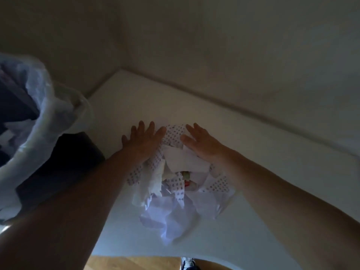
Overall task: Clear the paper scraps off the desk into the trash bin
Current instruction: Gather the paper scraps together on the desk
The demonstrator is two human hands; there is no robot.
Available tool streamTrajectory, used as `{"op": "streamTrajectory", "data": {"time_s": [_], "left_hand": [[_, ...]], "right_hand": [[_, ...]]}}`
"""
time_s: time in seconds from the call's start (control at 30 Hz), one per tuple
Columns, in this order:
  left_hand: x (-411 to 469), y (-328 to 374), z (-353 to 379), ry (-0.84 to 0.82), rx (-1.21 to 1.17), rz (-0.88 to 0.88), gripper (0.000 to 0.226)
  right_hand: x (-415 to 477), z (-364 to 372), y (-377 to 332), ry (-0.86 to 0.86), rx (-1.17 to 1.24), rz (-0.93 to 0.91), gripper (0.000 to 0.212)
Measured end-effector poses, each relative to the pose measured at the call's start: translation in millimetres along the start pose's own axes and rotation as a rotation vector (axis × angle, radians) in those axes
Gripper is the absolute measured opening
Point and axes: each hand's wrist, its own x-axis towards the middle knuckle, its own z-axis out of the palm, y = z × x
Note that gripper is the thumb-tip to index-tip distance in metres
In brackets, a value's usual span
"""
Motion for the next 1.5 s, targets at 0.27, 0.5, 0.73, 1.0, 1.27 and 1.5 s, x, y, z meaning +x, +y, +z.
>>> {"op": "streamTrajectory", "data": {"time_s": [0.27,0.5,0.73,1.0,1.27,1.5], "left_hand": [[-9.9,-5.4,15.9,0.003,0.155,0.043,0.074],[-44.3,-19.6,20.1,-0.028,0.165,0.132,0.074],[-98.1,-8.0,0.7,-0.011,-0.026,0.299,0.086],[-137.6,-21.8,32.7,-0.083,0.397,0.555,0.146],[-132.1,-36.6,54.5,0.007,0.433,0.501,0.141],[-154.9,-8.8,-6.2,-0.034,0.077,0.435,0.142]], "right_hand": [[8.2,22.0,-25.9,-0.157,-0.332,-0.065,0.062],[-23.5,29.5,-23.6,-0.081,-0.164,-0.133,0.062],[-101.6,32.9,14.3,0.193,0.130,0.135,0.067],[-129.5,75.6,22.7,0.162,0.225,0.224,0.070],[-112.4,94.8,-4.0,0.148,0.506,0.106,0.064],[-119.5,58.4,-25.6,0.233,0.496,0.017,0.061]]}}
